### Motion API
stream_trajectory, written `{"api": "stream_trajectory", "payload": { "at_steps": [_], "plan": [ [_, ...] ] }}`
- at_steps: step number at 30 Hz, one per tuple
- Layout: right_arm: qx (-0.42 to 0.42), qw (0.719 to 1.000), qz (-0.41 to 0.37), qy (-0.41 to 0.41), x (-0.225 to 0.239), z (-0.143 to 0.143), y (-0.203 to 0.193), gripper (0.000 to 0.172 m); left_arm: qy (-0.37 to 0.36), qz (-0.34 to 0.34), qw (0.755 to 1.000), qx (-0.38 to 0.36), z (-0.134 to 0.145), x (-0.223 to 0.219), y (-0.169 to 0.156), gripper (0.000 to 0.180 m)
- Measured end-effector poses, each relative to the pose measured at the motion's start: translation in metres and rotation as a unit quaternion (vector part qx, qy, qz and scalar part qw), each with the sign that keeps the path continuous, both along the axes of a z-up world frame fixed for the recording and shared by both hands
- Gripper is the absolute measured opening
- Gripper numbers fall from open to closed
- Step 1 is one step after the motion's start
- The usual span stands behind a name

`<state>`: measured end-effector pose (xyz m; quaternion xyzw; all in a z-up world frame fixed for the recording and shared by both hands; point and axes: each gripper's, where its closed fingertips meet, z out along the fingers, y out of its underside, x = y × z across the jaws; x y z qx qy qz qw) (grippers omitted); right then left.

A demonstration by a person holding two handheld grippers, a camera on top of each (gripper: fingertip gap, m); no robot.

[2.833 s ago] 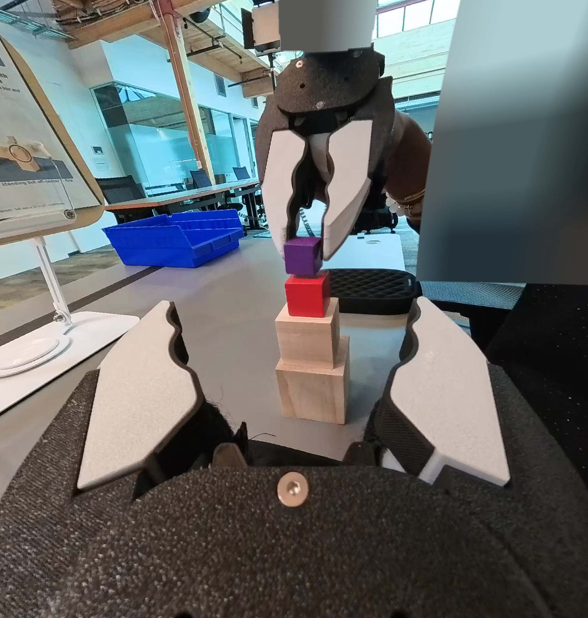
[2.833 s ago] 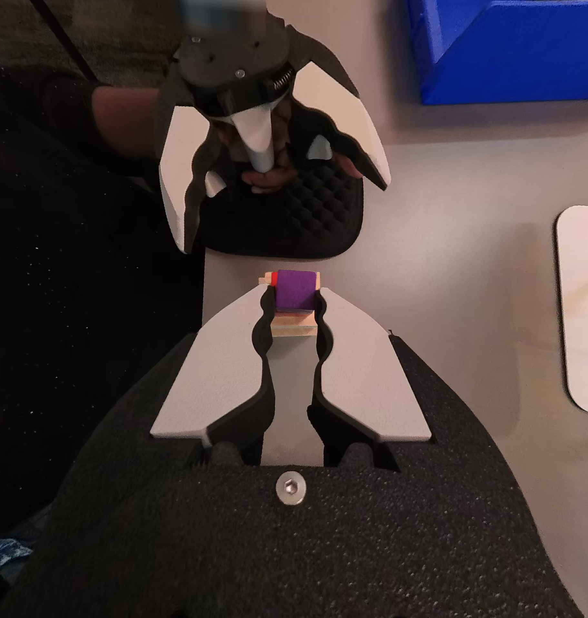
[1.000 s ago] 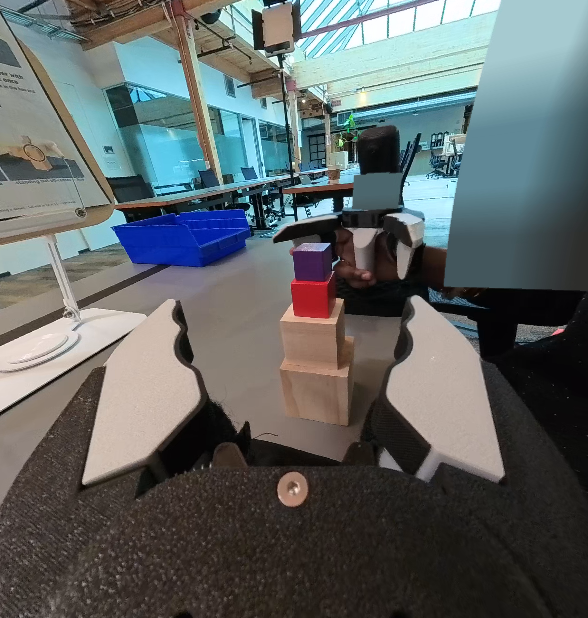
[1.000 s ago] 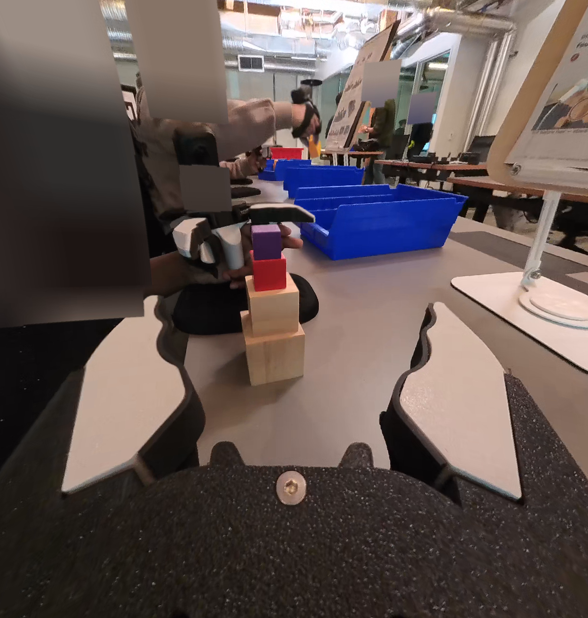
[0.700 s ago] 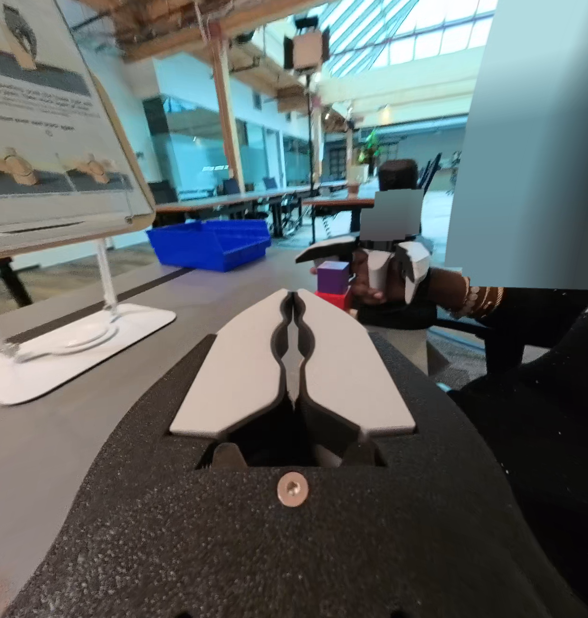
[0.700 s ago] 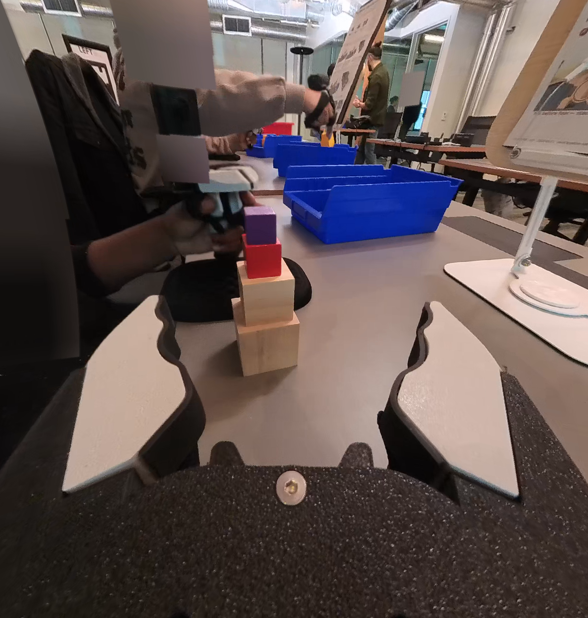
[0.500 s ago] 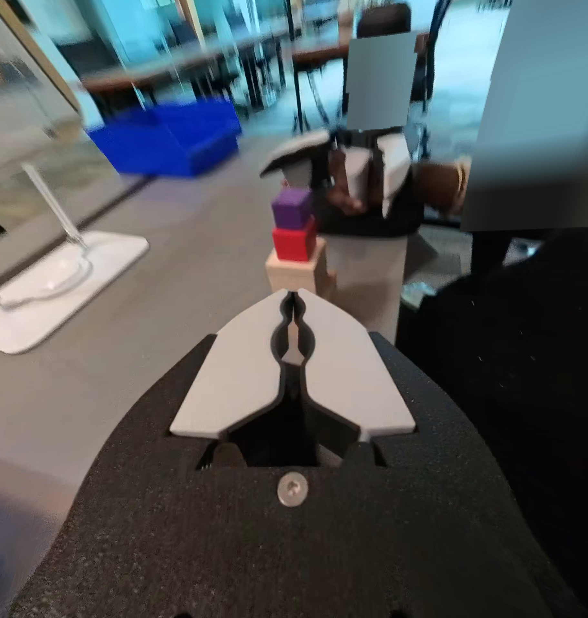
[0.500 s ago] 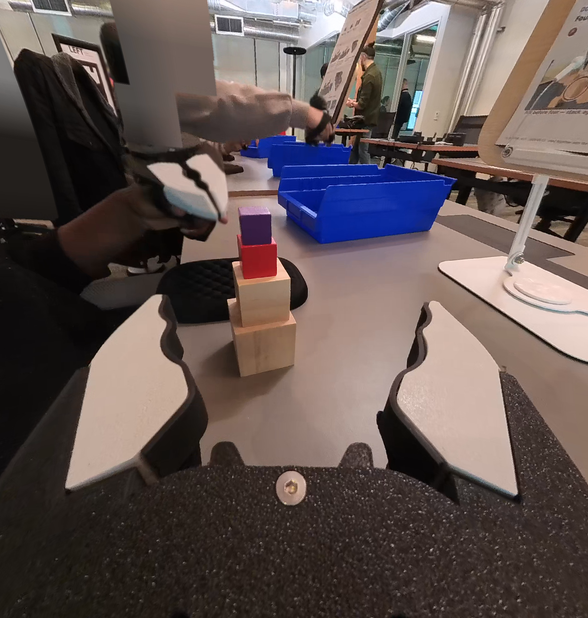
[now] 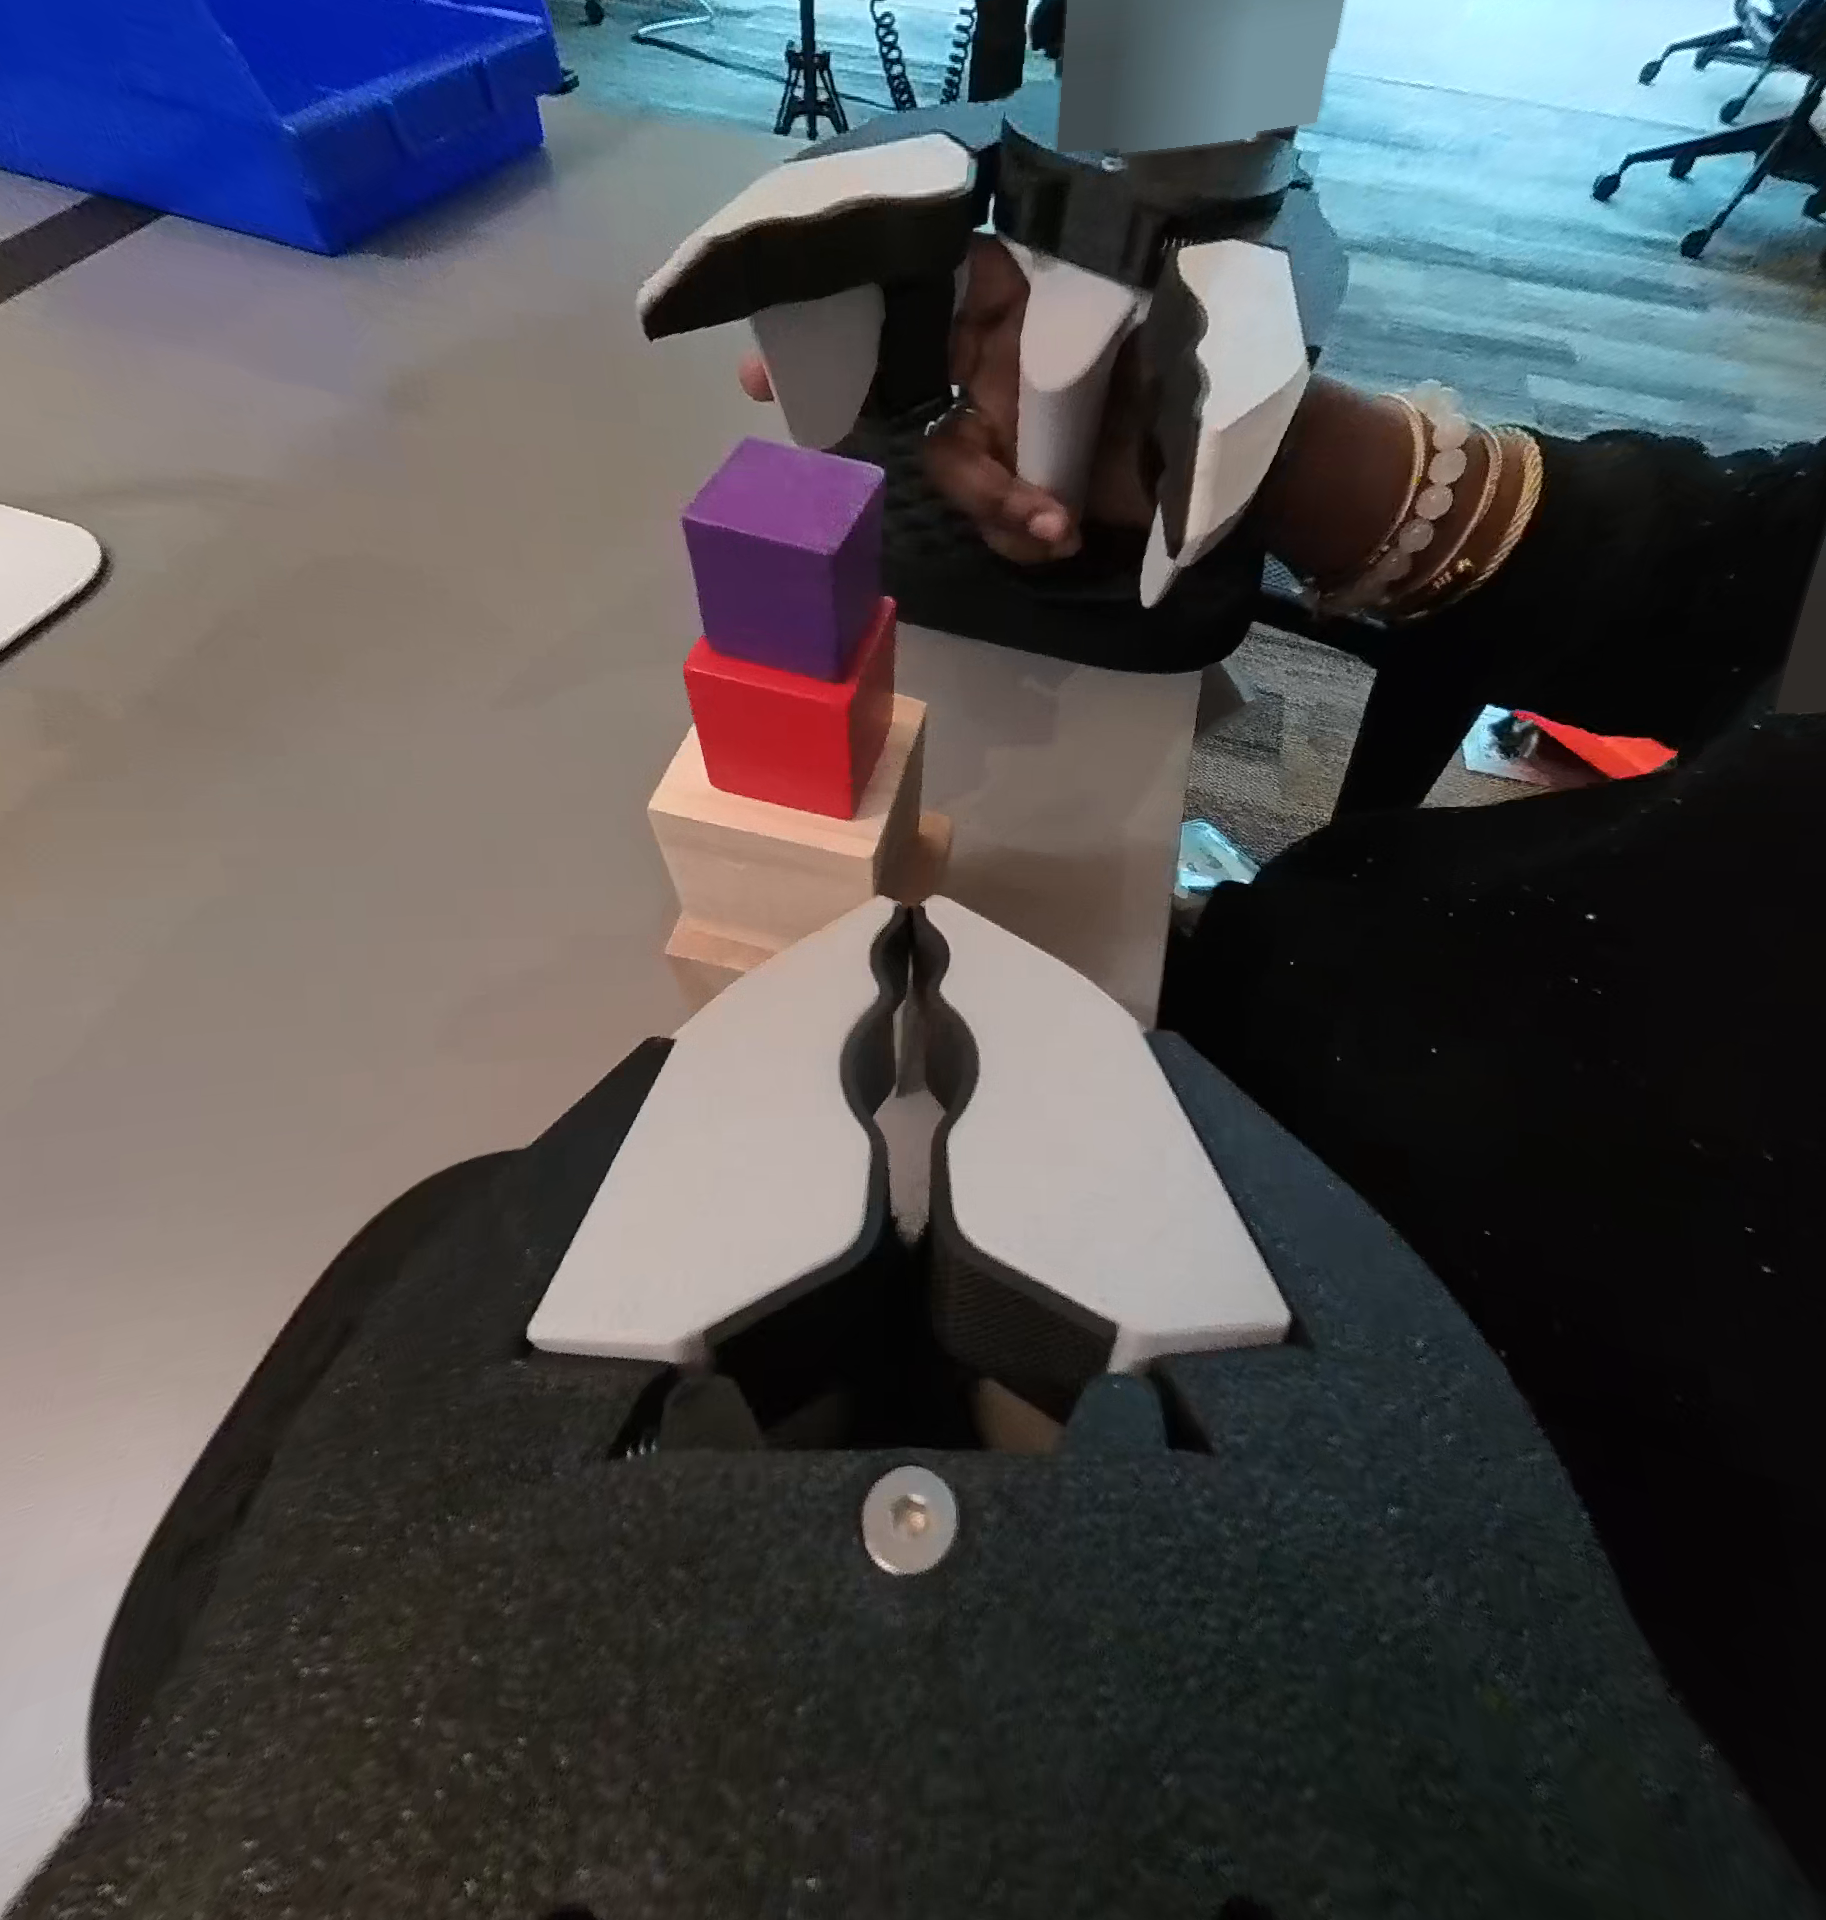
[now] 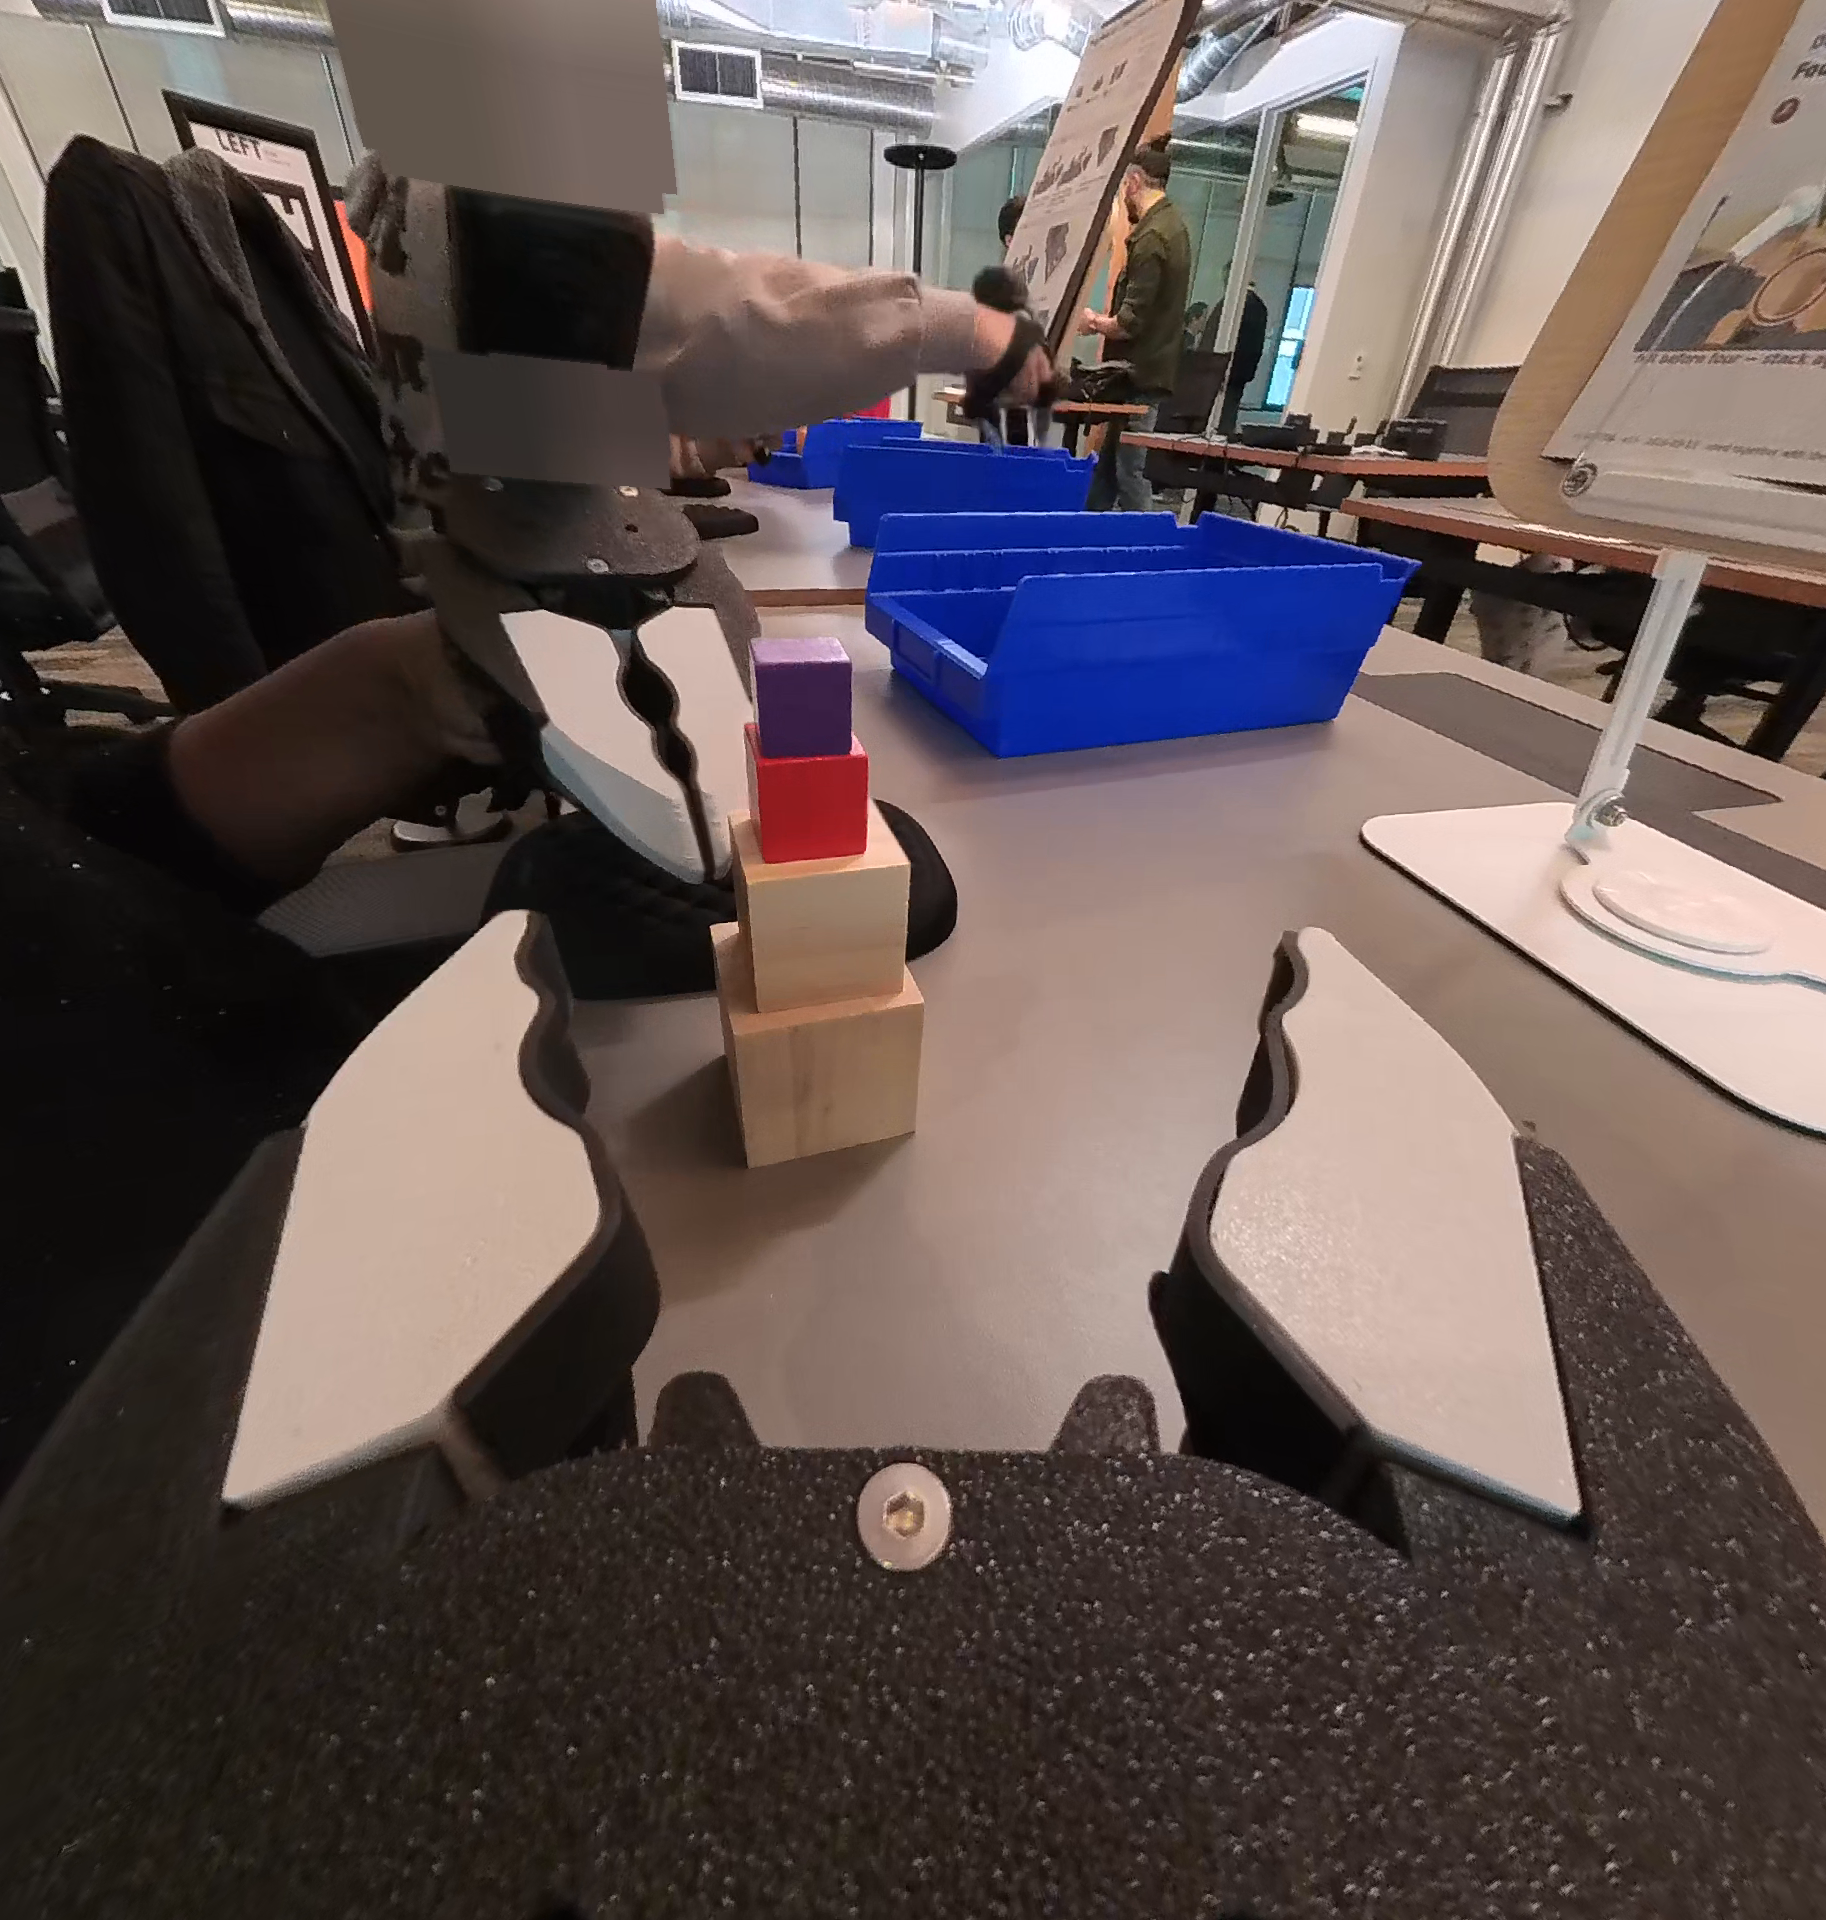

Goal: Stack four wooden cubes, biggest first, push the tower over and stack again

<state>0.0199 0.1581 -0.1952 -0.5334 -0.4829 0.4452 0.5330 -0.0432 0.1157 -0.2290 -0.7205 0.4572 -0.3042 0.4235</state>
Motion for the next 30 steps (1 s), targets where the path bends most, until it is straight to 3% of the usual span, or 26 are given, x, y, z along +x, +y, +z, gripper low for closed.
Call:
{"api": "stream_trajectory", "payload": {
  "at_steps": [30],
  "plan": [
    [0.002,1.000,0.000,0.010,0.002,0.002,-0.001,0.116,0.002,-0.004,1.000,0.024,0.015,0.017,0.046,0.000]
  ]
}}
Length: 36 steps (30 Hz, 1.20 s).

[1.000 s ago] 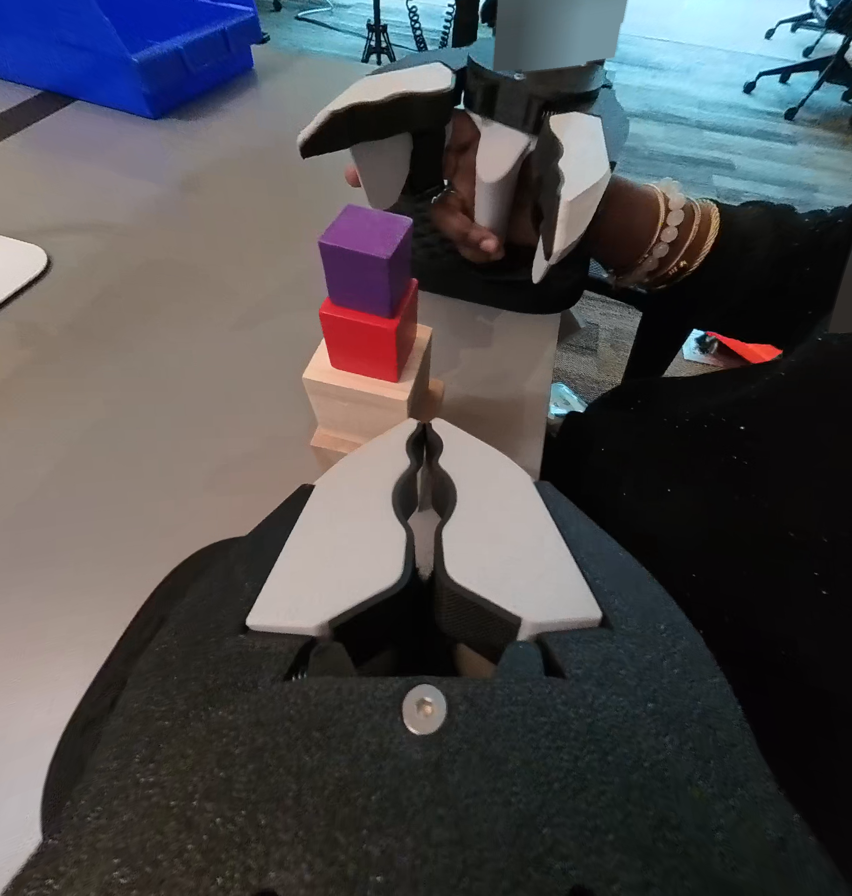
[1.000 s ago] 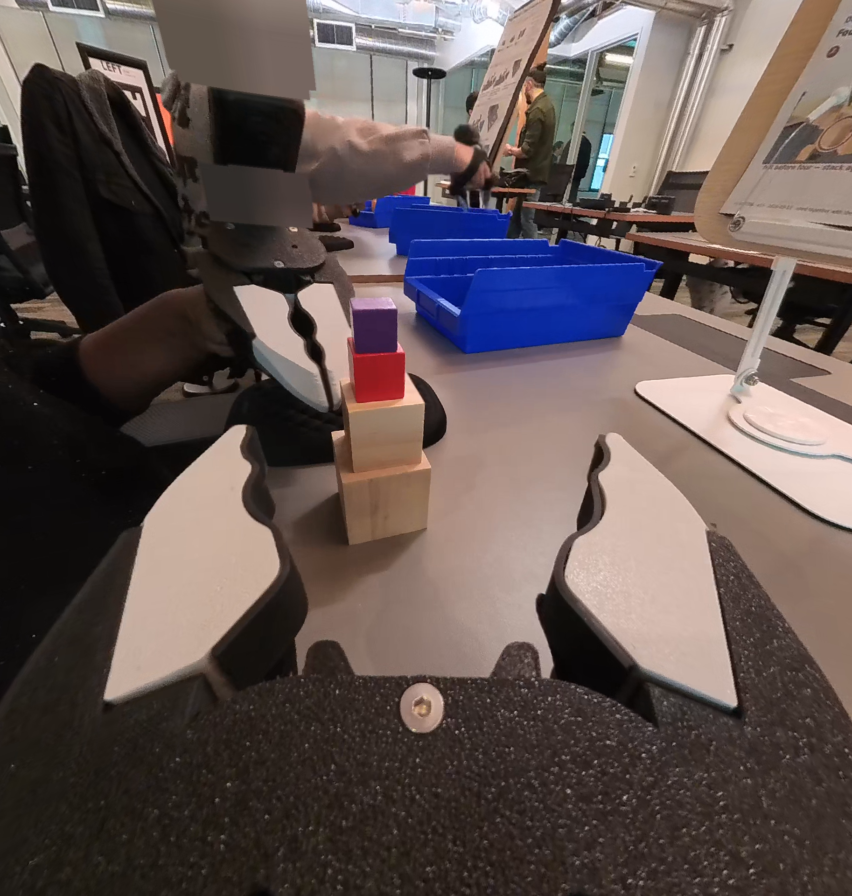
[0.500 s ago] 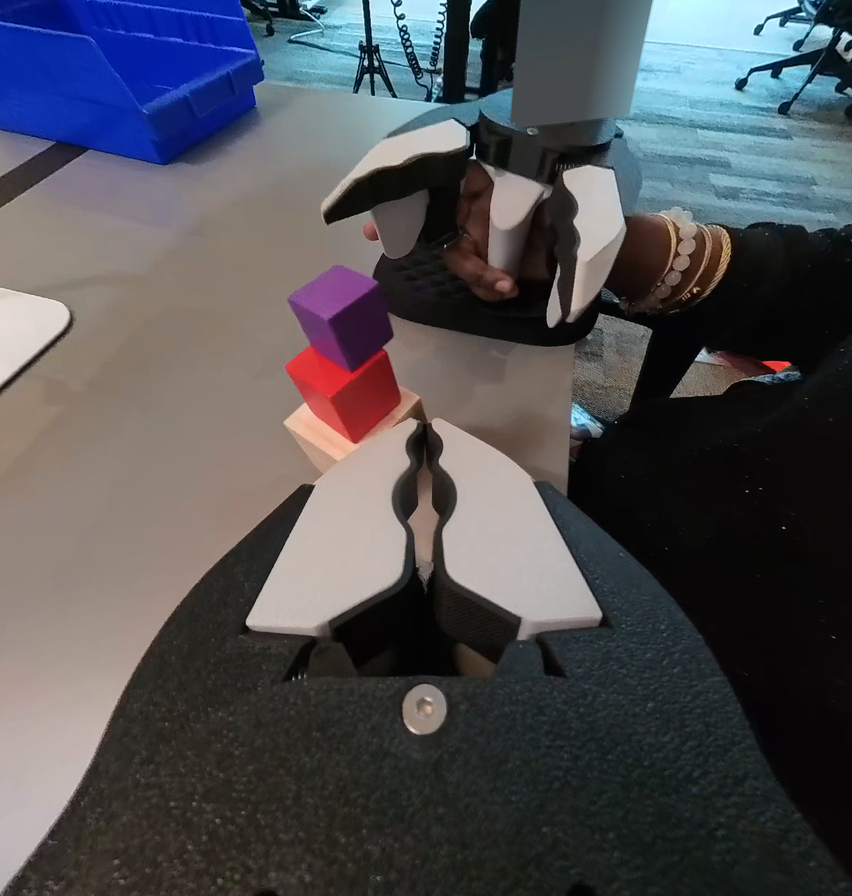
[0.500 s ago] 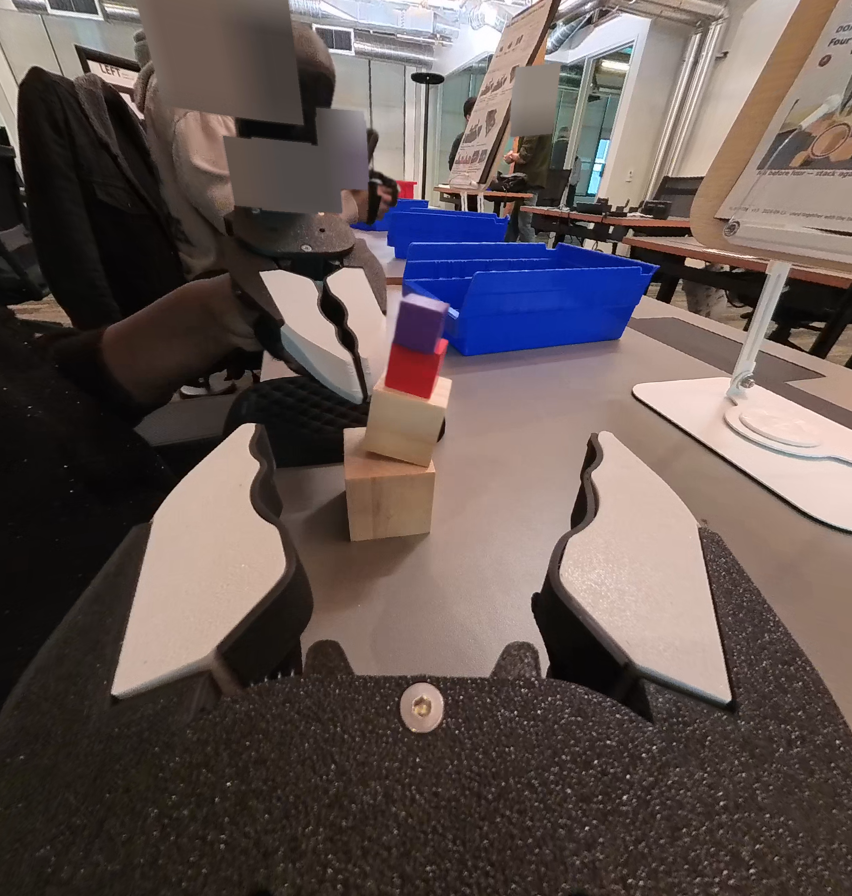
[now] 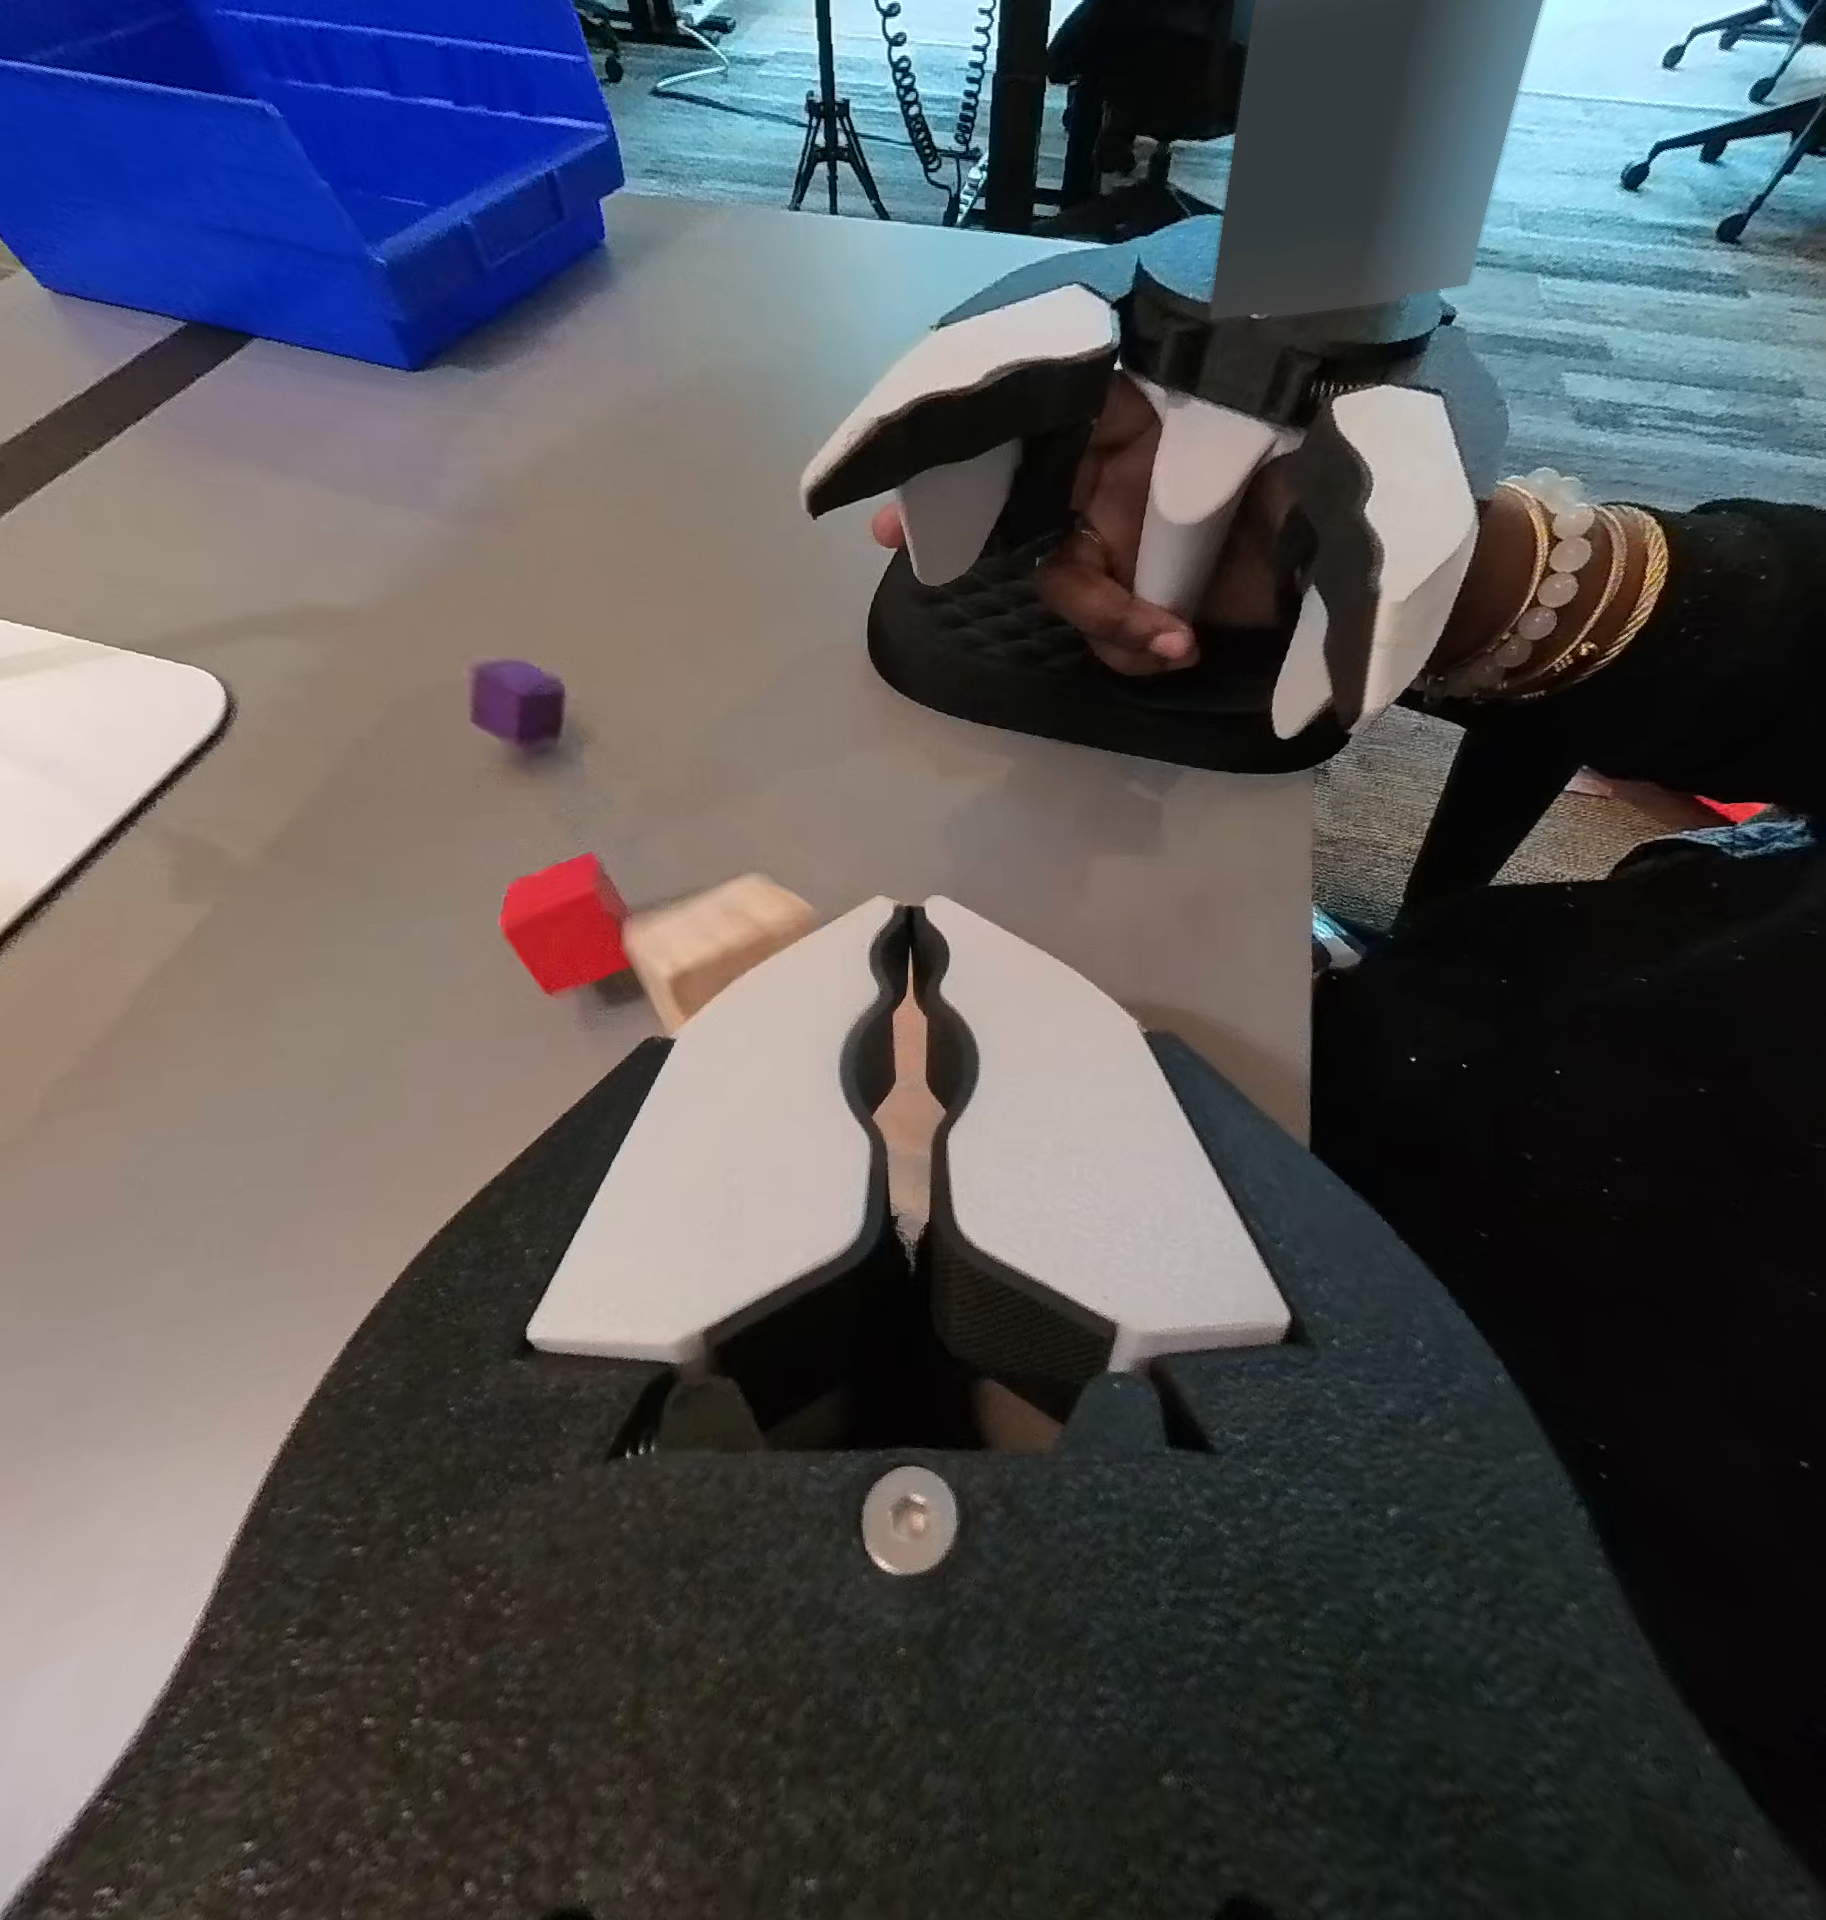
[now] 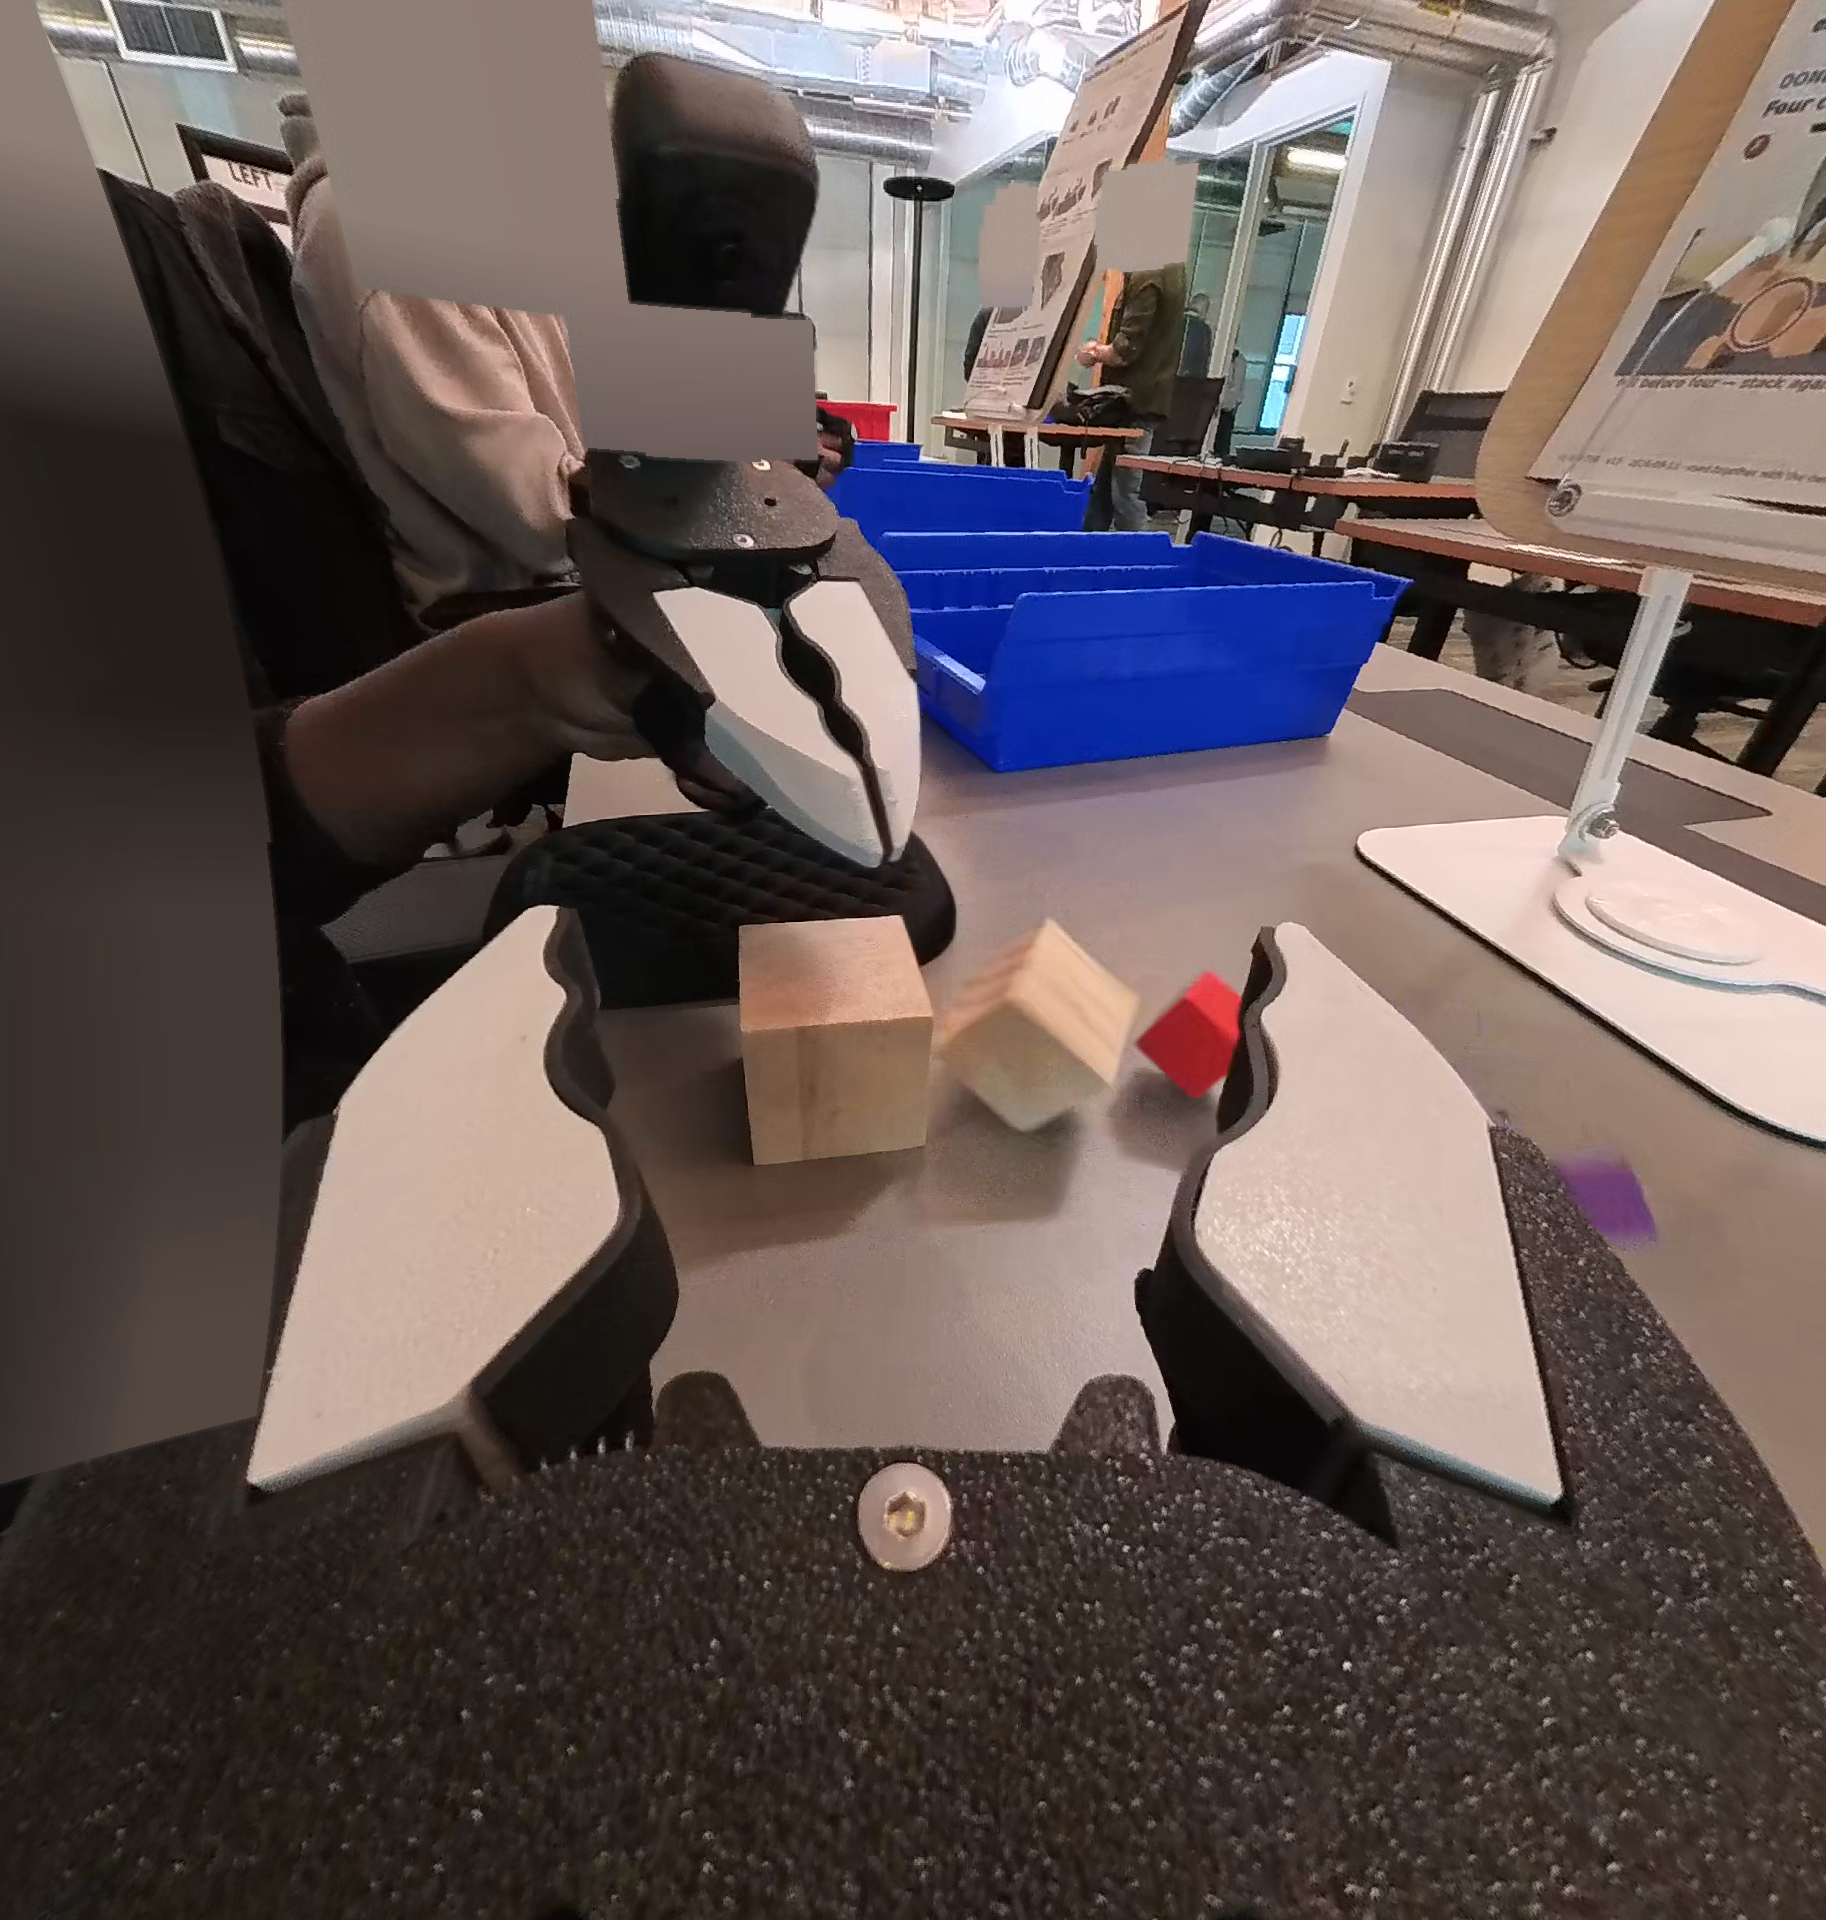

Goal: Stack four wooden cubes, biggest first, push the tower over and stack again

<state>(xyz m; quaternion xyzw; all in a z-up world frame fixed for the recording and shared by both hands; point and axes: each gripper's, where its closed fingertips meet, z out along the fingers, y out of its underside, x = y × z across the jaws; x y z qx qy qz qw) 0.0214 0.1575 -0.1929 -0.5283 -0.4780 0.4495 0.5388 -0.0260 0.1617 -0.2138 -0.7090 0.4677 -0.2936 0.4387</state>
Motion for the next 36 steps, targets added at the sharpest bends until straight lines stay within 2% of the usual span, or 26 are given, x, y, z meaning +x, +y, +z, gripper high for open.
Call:
{"api": "stream_trajectory", "payload": {
  "at_steps": [5,11,13,15,20,21,26,30,33,36],
  "plan": [
    [-0.004,1.000,0.001,0.004,0.001,0.001,0.001,0.115,-0.021,0.005,1.000,0.021,0.006,-0.004,0.000,0.000],
    [-0.007,1.000,0.002,0.008,0.001,0.002,0.001,0.114,-0.085,0.013,0.995,0.048,0.020,-0.013,-0.005,0.000],
    [-0.008,1.000,0.002,0.008,0.001,0.001,0.001,0.114,-0.102,0.018,0.993,0.064,0.025,-0.019,-0.007,0.006],
    [-0.007,1.000,0.000,0.007,0.001,0.001,0.001,0.114,-0.123,0.026,0.988,0.086,0.031,-0.026,-0.009,0.017],
    [-0.003,1.000,-0.001,0.001,0.000,0.000,0.001,0.113,-0.197,0.084,0.967,0.139,0.051,-0.048,-0.005,0.082],
    [-0.004,1.000,-0.002,0.000,0.000,0.000,0.001,0.113,-0.206,0.096,0.963,0.146,0.053,-0.052,-0.004,0.088],
    [-0.011,1.000,-0.001,0.006,0.001,0.001,0.002,0.110,-0.212,0.107,0.958,0.163,0.051,-0.063,-0.006,0.109],
    [-0.011,1.000,-0.002,0.008,0.002,0.001,0.002,0.109,-0.214,0.120,0.955,0.168,0.047,-0.069,-0.003,0.138],
    [-0.012,1.000,-0.002,0.009,0.002,0.002,0.002,0.108,-0.226,0.127,0.950,0.175,0.048,-0.072,-0.002,0.146],
    [-0.011,1.000,-0.003,0.011,0.002,0.002,0.003,0.108,-0.232,0.157,0.940,0.196,0.050,-0.079,0.002,0.145]
  ]
}}
